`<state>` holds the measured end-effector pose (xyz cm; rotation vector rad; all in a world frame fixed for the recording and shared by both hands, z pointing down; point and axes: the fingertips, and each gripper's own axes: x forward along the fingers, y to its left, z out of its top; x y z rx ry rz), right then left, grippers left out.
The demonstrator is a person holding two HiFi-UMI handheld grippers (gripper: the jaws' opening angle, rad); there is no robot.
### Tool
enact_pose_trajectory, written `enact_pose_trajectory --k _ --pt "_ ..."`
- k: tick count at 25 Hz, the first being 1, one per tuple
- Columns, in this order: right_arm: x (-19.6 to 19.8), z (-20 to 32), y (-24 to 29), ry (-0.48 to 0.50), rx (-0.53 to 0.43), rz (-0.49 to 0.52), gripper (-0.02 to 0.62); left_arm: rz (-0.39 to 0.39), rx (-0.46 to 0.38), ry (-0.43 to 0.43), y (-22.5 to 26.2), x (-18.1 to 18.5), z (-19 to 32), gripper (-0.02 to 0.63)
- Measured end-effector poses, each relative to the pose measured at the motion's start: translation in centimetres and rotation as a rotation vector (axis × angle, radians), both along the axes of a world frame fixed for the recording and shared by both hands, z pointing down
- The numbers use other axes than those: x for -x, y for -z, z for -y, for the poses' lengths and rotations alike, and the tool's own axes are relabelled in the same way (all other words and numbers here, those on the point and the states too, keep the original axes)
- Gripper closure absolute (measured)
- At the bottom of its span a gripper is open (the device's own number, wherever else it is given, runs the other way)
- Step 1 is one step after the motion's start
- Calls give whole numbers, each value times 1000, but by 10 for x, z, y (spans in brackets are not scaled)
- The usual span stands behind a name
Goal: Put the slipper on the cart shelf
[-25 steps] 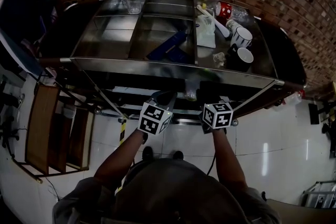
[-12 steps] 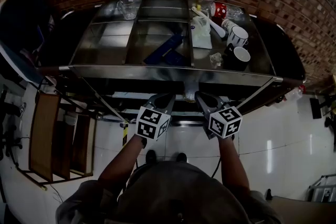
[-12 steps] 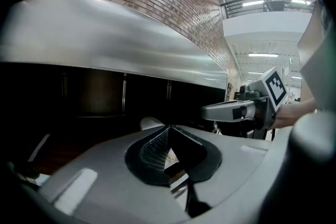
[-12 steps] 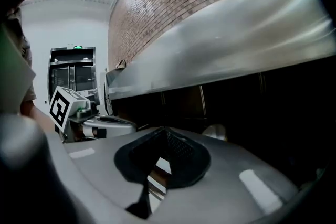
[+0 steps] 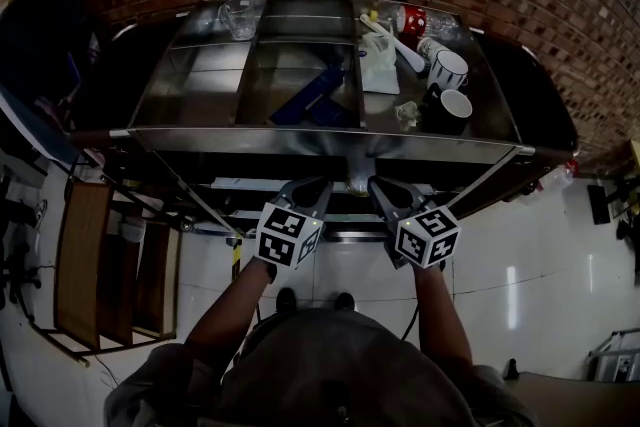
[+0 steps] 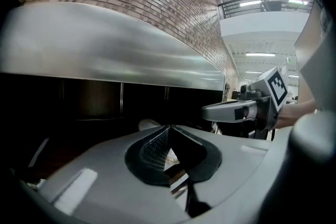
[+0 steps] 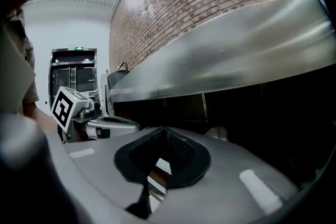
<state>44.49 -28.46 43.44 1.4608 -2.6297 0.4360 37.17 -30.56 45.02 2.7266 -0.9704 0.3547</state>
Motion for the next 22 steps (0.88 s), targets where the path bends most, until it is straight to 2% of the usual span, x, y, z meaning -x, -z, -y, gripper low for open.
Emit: enact_pose_trajectory --k 22 --pt "7 -3 1 14 -10 10 595 -2 4 -8 2 -1 -3 598"
